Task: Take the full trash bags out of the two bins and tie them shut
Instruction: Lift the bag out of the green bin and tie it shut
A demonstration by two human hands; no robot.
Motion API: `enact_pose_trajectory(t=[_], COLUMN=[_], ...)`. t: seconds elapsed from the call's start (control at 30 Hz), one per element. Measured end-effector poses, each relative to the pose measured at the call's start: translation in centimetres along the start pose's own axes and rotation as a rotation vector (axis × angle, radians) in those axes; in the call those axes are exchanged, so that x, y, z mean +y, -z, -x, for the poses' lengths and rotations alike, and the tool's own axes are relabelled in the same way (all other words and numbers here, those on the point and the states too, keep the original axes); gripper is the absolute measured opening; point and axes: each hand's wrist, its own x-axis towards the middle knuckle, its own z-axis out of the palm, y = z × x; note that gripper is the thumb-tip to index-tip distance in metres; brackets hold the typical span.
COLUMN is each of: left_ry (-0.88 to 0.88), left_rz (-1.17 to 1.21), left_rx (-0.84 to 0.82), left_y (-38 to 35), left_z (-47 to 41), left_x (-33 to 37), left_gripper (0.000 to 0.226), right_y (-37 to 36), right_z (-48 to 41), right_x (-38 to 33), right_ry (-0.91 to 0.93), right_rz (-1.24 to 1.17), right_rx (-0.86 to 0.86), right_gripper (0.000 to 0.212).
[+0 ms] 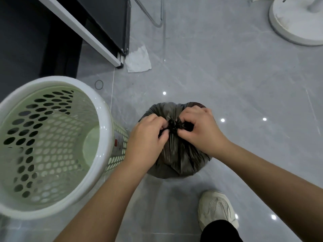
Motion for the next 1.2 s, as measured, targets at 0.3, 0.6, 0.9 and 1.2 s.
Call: enact_pose_trajectory(t=[0.3,0.6,0.9,1.2], left_ry=[-0.033,-0.024,-0.068,-0.093], left_rz=[0.033,0.012,-0.014,-0.033], left_rx=[-0.068,-0.112,-0.062,-0.065], left_y=[11.9,24.7,30.8,30.0], left_z=[0.1,-0.1,0.8,-1.2], left_x=[12.7,26.8,36.8,52.2], left_gripper=[0.01,0.008,0.01,0.008], right_y=[13.7,28.5,38.3,53.0], right_z=[3.0,5.9,9.1,14.1], right_x=[-9.4,-21.3,-26.7,-24.4], right_ry=[-0.126,-0.281,-0.319,-0.342], right_rz=[-0.07,-0.113,-0.101,-0.132], right_rx=[0.044,0.154,0.269,0.32], right_gripper=[0.011,0.006,0.007,0.012])
